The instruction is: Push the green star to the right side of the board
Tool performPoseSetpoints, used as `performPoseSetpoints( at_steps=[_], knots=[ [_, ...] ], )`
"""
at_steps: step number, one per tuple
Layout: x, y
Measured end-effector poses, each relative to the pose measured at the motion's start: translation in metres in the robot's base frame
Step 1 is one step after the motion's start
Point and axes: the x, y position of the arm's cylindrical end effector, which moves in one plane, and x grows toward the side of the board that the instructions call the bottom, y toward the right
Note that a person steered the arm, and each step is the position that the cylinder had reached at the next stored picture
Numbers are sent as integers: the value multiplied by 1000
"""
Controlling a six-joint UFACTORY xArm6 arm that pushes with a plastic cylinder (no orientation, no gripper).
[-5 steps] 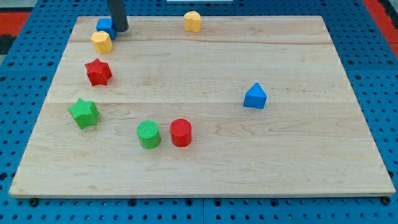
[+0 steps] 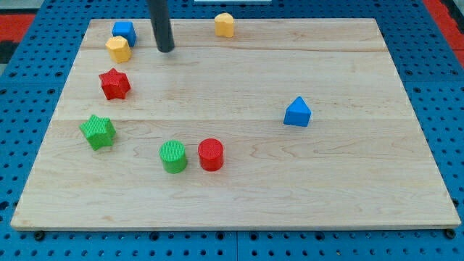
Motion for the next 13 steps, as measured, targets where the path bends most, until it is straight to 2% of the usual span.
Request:
performPoseSetpoints(
  at_steps=[1, 3, 5, 6, 7, 8, 10, 11, 13],
  knots=[
    [49, 19],
    [152, 5],
    [215, -67],
    [216, -124],
    [198, -125],
    [176, -59],
    [157, -14],
    [164, -14],
    [172, -56]
  ],
)
